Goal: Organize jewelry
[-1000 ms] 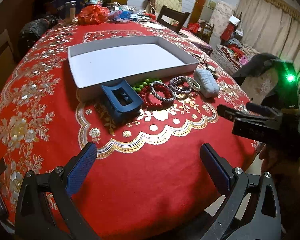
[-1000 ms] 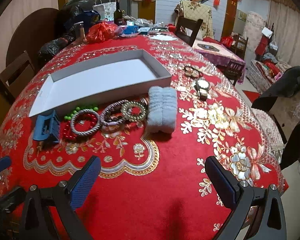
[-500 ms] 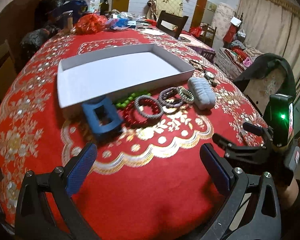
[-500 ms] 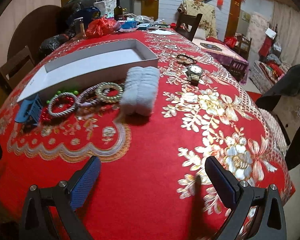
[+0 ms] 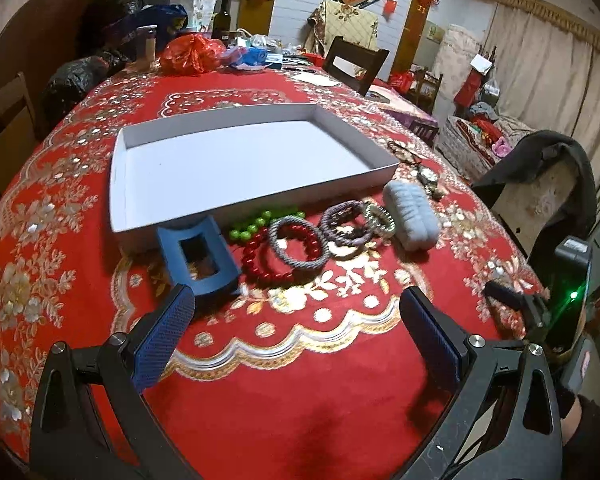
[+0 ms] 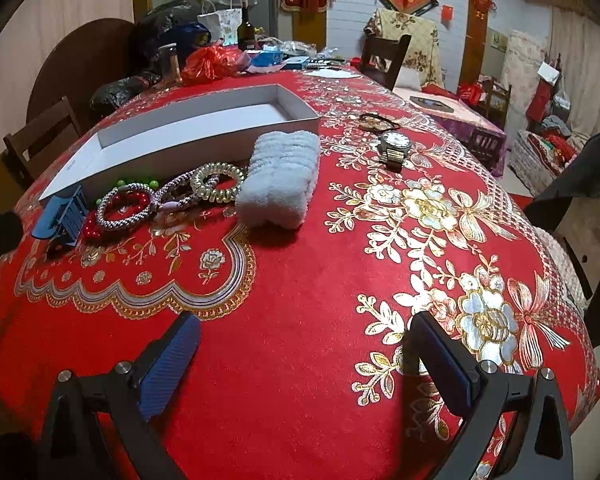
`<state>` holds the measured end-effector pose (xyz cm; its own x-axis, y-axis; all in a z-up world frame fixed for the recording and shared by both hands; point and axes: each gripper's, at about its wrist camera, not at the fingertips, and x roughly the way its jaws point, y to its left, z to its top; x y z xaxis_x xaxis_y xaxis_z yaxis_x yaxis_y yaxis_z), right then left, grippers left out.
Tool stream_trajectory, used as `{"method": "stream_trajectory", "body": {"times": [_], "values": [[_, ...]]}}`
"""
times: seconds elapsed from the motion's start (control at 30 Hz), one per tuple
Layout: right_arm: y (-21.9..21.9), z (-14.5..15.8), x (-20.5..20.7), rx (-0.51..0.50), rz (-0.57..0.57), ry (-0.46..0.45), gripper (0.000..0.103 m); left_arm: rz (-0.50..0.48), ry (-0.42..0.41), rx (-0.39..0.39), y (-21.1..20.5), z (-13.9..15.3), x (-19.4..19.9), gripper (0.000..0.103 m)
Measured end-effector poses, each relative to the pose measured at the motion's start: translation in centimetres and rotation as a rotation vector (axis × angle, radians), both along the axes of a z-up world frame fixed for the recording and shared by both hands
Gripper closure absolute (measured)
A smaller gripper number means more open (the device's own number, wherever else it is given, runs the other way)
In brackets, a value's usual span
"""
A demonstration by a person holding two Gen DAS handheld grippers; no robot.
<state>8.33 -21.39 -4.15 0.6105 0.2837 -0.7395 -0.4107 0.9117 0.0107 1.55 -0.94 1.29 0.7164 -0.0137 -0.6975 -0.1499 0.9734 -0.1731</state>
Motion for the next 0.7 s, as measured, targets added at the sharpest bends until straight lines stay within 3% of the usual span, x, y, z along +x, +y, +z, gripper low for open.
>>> {"method": "stream_trajectory", "body": {"times": [0.2,0.7], "values": [[0.2,0.2,-0.4,-0.009,-0.052,0.023,0.000,-0.061,0.059,-0.019,0.3,-0.9,-0.5,0.000],[0.6,0.3,-1.0,-0.027,-0.118,0.073,0.000,-0.096,0.021,-0.058,0.9,-0.3,-3.2,0.000]]}}
